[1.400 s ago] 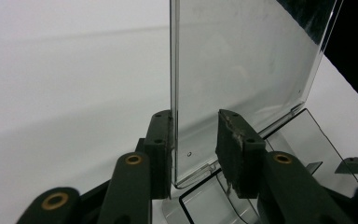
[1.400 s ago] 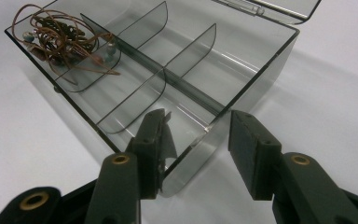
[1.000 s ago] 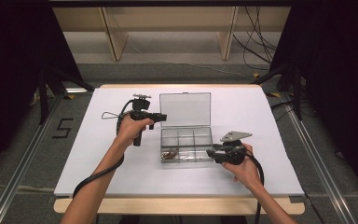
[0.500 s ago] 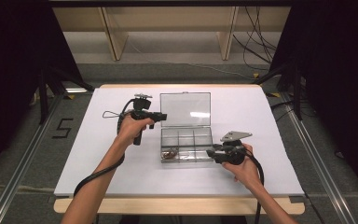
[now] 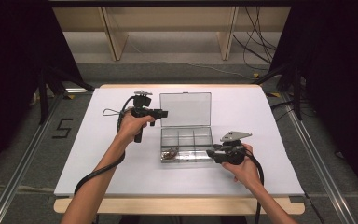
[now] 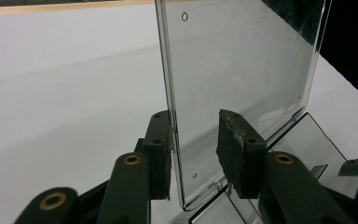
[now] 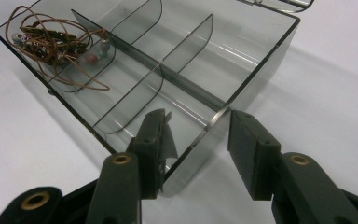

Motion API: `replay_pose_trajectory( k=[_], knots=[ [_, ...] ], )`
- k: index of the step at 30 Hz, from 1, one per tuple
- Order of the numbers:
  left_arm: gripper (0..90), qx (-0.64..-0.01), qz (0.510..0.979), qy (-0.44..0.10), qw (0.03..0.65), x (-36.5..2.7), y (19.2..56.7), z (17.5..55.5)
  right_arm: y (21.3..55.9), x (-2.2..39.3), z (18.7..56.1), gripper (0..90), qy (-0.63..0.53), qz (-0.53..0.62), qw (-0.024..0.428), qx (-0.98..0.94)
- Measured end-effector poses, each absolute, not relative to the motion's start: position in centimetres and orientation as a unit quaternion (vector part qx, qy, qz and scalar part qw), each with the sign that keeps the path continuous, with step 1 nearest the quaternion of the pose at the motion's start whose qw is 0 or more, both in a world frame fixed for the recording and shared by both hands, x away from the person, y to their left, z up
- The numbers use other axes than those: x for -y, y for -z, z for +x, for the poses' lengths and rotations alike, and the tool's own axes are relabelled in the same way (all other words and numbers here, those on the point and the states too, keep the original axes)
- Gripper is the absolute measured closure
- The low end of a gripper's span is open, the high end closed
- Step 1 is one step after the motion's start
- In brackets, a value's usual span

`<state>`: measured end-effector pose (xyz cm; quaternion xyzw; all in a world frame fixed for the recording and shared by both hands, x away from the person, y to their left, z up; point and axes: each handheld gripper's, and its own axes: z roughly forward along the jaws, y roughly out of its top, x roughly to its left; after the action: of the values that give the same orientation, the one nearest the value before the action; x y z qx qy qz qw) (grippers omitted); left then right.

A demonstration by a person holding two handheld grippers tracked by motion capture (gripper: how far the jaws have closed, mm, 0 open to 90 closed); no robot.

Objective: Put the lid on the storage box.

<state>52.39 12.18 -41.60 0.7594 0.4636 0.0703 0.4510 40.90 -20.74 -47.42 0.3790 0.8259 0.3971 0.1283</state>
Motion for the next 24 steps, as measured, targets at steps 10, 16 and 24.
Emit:
replay_pose_trajectory(
  k=[10, 16, 24],
  knots=[
    [60.2, -0.463, 0.759, -0.076, 0.452, -12.0, 41.34, 52.63, 47.42, 20.72, 40.89, 58.2, -0.397, 0.379, 0.129, -0.826],
    [59.4, -0.467, 0.751, -0.075, 0.461, -11.88, 41.17, 52.71, 47.42, 20.74, 40.9, 58.2, -0.397, 0.379, 0.128, -0.826],
    [59.5, -0.457, 0.758, -0.08, 0.458, -12.04, 40.69, 52.35, 47.42, 20.72, 40.89, 58.3, -0.397, 0.38, 0.128, -0.826]
  ],
)
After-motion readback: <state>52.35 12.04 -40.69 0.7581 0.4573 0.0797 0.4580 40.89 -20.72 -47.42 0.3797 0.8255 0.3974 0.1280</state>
